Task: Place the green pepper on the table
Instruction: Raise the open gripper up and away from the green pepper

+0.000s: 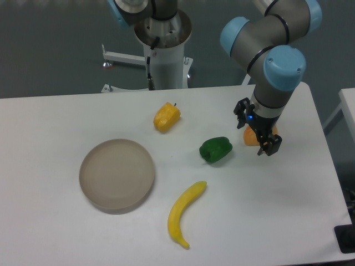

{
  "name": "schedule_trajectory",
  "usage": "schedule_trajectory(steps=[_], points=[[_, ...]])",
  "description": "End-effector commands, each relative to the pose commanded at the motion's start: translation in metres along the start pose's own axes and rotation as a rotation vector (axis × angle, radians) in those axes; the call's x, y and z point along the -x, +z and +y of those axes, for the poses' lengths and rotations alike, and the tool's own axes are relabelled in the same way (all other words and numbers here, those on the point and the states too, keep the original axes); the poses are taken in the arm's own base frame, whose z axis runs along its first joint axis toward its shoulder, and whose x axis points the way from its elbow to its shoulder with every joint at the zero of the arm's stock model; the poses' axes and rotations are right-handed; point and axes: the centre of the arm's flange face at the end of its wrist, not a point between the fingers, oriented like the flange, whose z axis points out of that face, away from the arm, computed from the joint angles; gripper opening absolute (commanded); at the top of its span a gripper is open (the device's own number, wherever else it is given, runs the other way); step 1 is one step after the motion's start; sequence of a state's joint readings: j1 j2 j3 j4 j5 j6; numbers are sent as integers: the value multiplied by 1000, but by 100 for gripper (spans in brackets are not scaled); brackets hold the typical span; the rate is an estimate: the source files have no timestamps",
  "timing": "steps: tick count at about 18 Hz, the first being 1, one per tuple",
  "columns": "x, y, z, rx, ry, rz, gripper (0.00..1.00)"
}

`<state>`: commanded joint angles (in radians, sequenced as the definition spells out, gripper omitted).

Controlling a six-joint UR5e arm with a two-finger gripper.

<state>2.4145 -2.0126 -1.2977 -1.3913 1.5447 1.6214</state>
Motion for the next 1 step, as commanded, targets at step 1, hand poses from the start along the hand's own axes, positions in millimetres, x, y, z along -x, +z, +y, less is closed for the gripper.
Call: schedule_trajectory(steps=[1], points=[[0,0,0,0,0,0,100]])
